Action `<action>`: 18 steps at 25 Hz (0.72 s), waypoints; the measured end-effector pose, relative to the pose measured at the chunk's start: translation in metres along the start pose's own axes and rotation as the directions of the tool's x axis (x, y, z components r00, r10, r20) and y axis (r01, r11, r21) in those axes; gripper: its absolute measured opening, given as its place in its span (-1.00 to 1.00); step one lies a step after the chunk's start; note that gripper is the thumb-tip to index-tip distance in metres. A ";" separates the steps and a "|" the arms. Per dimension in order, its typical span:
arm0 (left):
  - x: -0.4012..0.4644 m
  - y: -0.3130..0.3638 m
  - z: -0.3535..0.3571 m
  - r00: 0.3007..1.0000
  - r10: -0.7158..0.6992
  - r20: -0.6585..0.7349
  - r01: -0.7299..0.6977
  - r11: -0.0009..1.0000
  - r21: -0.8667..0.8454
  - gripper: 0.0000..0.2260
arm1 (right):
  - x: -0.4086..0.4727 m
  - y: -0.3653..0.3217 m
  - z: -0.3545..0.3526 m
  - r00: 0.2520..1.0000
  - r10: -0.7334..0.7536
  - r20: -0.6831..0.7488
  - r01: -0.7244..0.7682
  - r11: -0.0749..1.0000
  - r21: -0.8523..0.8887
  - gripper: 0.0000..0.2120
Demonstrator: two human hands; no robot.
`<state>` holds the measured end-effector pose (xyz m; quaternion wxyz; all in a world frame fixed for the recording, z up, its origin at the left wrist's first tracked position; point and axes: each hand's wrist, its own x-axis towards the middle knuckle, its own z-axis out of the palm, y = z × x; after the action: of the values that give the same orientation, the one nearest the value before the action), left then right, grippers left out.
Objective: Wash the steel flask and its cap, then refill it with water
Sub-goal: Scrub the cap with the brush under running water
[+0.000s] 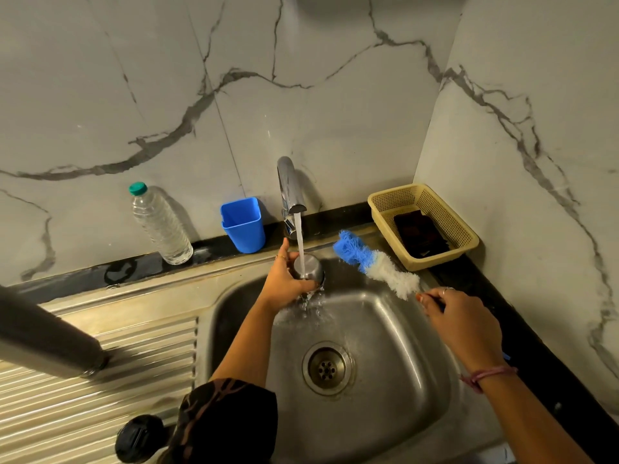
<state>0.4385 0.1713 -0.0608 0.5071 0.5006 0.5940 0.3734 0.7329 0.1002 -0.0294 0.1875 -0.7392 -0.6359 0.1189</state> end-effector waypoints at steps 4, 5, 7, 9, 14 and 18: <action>0.013 0.021 -0.005 1.000 0.023 0.003 -0.023 0.999 0.026 0.02 | 0.001 0.000 0.000 1.000 0.011 0.001 -0.011 1.000 0.000 -0.73; 0.015 0.024 -0.006 1.000 0.024 0.005 -0.025 0.999 0.037 0.02 | 0.002 0.001 0.001 1.000 0.013 0.004 -0.013 1.000 0.007 -0.73; 0.020 0.026 -0.008 1.000 0.021 -0.002 -0.021 0.998 0.054 0.00 | 0.002 0.001 0.003 1.000 0.012 0.001 -0.012 1.000 0.015 -0.74; 0.021 0.026 -0.007 1.000 0.015 -0.014 -0.014 0.997 0.077 -0.03 | 0.003 0.002 0.004 1.000 0.016 -0.008 -0.016 1.000 0.015 -0.74; 0.023 0.037 -0.002 0.999 -0.008 0.044 0.001 0.988 0.157 -0.11 | 0.005 0.004 0.007 1.000 0.026 -0.005 -0.025 0.999 0.020 -0.73; 0.024 0.042 0.000 0.998 -0.027 0.060 0.017 0.985 0.169 0.05 | 0.005 0.007 0.007 0.999 0.031 -0.018 -0.030 0.999 0.016 -0.72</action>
<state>0.4485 0.2044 -0.0262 0.4853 0.5466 0.6128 0.3004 0.7365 0.1049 -0.0386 0.1972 -0.7483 -0.6218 0.1203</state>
